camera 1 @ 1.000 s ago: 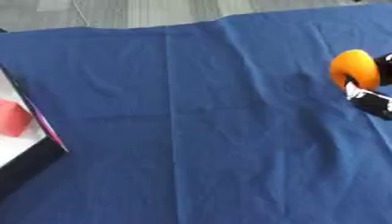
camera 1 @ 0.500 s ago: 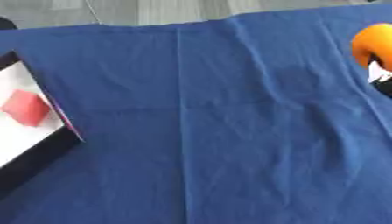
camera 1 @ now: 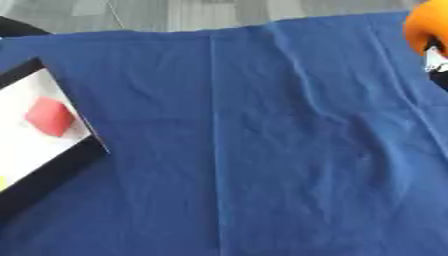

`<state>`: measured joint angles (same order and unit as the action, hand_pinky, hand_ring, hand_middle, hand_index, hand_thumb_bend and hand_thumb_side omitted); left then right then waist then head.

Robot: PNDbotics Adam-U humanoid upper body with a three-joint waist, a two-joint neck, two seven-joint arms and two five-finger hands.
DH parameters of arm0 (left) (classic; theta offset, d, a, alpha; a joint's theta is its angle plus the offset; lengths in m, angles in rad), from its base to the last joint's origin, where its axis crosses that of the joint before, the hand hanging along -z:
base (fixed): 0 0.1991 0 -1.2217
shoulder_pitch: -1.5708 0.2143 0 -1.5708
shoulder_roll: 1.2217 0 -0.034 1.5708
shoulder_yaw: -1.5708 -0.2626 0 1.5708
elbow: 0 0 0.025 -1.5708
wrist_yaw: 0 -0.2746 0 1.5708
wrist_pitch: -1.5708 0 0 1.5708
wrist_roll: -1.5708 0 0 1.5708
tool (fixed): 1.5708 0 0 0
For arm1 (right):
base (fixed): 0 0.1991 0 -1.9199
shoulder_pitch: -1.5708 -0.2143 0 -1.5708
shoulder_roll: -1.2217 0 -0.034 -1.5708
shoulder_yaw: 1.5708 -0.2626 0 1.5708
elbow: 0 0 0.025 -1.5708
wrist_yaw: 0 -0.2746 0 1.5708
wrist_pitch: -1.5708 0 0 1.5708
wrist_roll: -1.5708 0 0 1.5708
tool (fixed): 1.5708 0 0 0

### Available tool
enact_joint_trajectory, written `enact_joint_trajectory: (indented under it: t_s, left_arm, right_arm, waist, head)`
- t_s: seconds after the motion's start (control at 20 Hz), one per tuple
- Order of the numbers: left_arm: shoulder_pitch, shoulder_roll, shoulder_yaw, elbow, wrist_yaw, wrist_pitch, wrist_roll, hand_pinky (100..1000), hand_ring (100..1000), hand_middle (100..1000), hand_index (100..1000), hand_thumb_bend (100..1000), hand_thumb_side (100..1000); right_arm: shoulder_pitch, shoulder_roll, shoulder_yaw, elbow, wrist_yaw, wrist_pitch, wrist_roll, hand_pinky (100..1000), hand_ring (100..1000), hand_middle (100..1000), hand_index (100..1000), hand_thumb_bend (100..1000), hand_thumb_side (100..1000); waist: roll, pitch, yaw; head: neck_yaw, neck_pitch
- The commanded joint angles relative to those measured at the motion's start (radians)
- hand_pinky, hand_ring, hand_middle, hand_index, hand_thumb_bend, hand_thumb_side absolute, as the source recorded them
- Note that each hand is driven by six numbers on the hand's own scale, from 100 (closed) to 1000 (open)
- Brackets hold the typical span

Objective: Pick up the objects with one hand, pass them to the other hand, and then place them into the box on the other side of the table.

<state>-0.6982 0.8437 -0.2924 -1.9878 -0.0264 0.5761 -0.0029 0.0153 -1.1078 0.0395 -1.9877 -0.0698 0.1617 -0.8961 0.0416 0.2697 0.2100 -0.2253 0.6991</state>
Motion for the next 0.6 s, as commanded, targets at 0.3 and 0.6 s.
enact_joint_trajectory:
  t_s: [0.3, 0.6]
  left_arm:
    - [-0.046, 0.023, 0.049, -0.012, 0.075, 0.040, 0.048, 866, 704, 624, 738, 100, 393]
    - [-0.114, 0.013, 0.054, -0.012, 0.122, 0.006, 0.065, 865, 705, 624, 736, 100, 437]
  right_arm:
    - [-0.131, 0.054, 0.138, -0.012, 0.091, -0.044, 0.072, 560, 498, 402, 552, 173, 100]
    - [-0.216, 0.107, 0.220, -0.012, 0.141, -0.064, 0.101, 562, 499, 405, 554, 173, 100]
  waist:
    - [0.006, -0.060, -0.004]
    - [0.009, -0.070, 0.002]
  head:
    - [0.016, 0.035]
    - [0.010, 0.051]
